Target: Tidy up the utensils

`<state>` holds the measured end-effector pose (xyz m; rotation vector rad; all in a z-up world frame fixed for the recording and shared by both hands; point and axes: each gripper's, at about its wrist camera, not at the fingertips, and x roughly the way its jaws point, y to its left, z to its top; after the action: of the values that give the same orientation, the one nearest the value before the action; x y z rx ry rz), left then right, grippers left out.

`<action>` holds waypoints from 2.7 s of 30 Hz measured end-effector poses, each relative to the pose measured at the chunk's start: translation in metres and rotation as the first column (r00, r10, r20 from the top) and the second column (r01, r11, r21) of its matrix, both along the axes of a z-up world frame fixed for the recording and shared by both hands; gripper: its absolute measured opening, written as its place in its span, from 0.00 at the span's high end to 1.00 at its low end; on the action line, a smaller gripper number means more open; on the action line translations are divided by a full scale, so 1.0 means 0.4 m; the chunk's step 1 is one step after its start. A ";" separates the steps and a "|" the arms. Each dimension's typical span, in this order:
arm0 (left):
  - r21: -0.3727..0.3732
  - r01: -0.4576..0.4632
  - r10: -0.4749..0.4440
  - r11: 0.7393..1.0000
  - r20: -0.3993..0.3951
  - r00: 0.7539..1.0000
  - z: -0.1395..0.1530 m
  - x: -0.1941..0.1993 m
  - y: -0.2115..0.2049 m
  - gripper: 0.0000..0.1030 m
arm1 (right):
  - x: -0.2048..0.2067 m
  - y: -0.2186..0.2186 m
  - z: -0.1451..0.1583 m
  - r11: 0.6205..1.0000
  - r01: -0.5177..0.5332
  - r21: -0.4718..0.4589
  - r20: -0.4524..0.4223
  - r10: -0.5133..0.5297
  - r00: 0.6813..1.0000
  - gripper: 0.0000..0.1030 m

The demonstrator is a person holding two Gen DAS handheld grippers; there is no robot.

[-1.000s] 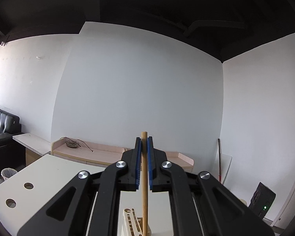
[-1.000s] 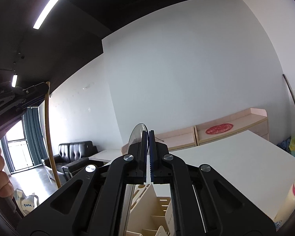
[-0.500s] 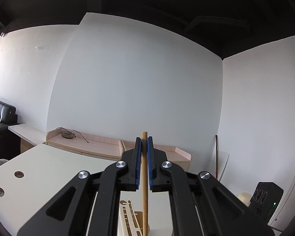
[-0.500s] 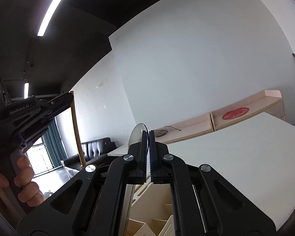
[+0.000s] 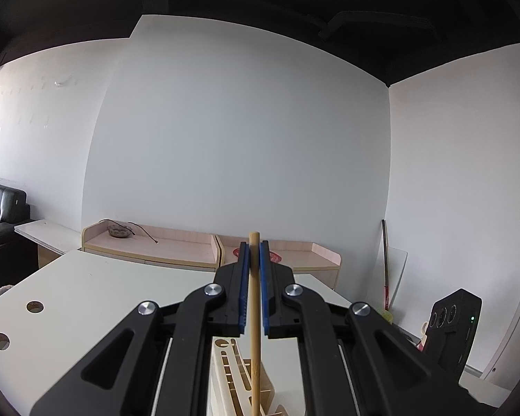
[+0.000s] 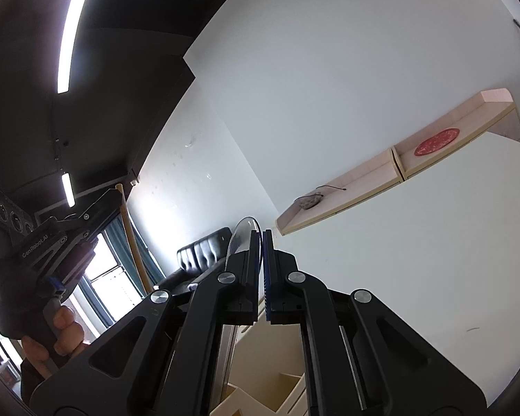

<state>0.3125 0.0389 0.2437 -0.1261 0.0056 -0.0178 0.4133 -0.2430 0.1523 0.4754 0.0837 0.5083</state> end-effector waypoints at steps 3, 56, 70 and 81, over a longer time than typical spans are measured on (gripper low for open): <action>0.010 0.012 -0.012 1.000 0.003 1.000 -0.018 -0.015 -0.001 0.94 | -0.014 0.011 -0.009 0.999 0.005 -0.038 0.029 -0.003 1.000 0.98; 0.277 0.207 -0.141 0.938 -0.241 0.960 -0.098 -0.093 -0.050 0.59 | -0.087 0.043 0.033 0.835 -0.350 -0.425 -0.114 0.335 0.935 0.77; 0.209 0.150 -0.084 0.966 -0.294 0.952 -0.112 -0.264 0.035 0.49 | -0.177 -0.028 0.151 0.982 0.002 -0.188 -0.137 -0.029 0.990 0.68; 0.168 0.332 -0.202 0.928 -0.522 0.829 -0.265 -0.312 -0.028 0.49 | -0.361 0.012 0.132 0.902 0.140 -0.409 -0.198 -0.237 0.951 0.63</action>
<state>0.1878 0.0279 0.1376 0.1323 0.5462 -0.2696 0.2688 -0.2381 0.2053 0.1471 0.3658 0.2272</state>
